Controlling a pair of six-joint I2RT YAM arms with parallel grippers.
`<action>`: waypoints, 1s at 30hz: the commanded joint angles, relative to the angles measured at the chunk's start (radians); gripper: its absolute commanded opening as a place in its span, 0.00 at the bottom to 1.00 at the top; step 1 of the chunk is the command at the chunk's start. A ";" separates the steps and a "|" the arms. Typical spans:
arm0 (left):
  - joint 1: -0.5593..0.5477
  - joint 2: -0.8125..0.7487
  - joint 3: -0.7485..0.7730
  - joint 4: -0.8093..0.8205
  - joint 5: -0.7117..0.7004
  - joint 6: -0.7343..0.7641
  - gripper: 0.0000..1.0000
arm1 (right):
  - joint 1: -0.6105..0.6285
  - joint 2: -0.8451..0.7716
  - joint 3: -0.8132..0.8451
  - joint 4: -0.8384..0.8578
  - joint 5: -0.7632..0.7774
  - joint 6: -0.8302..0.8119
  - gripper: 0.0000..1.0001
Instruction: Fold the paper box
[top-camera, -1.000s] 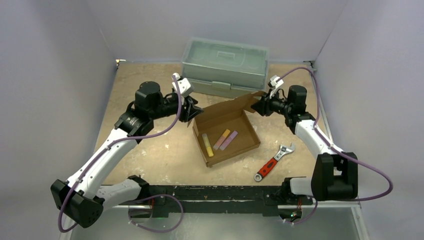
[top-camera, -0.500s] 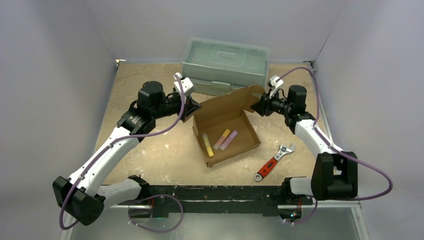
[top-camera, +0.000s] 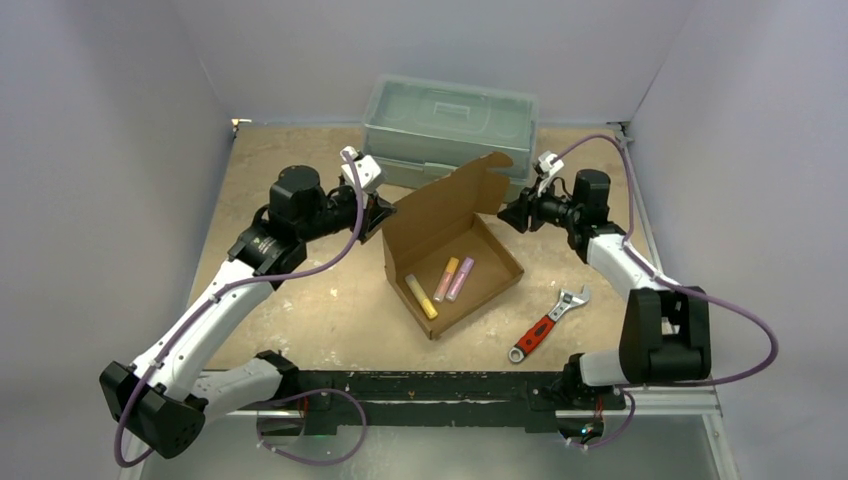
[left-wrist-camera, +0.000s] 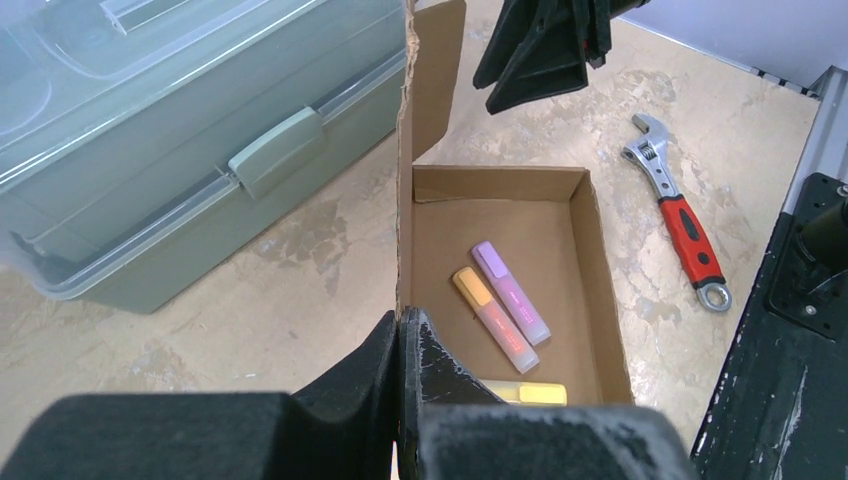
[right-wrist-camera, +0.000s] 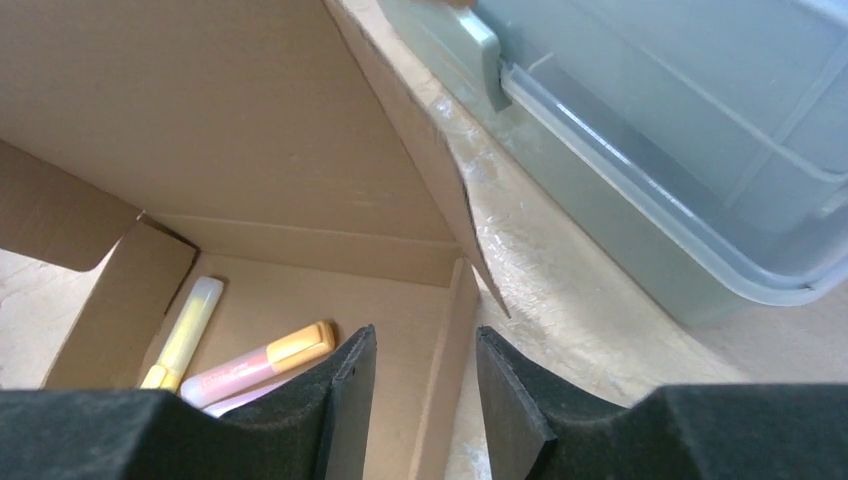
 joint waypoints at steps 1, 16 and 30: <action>-0.004 -0.030 -0.005 0.031 -0.006 0.033 0.00 | -0.002 0.052 0.034 0.082 -0.073 -0.003 0.47; -0.004 -0.036 -0.012 0.035 0.019 0.056 0.00 | 0.001 0.132 0.066 0.251 -0.187 -0.128 0.69; -0.004 -0.045 -0.030 0.044 0.036 0.049 0.00 | 0.062 0.082 0.019 0.191 -0.194 -0.120 0.22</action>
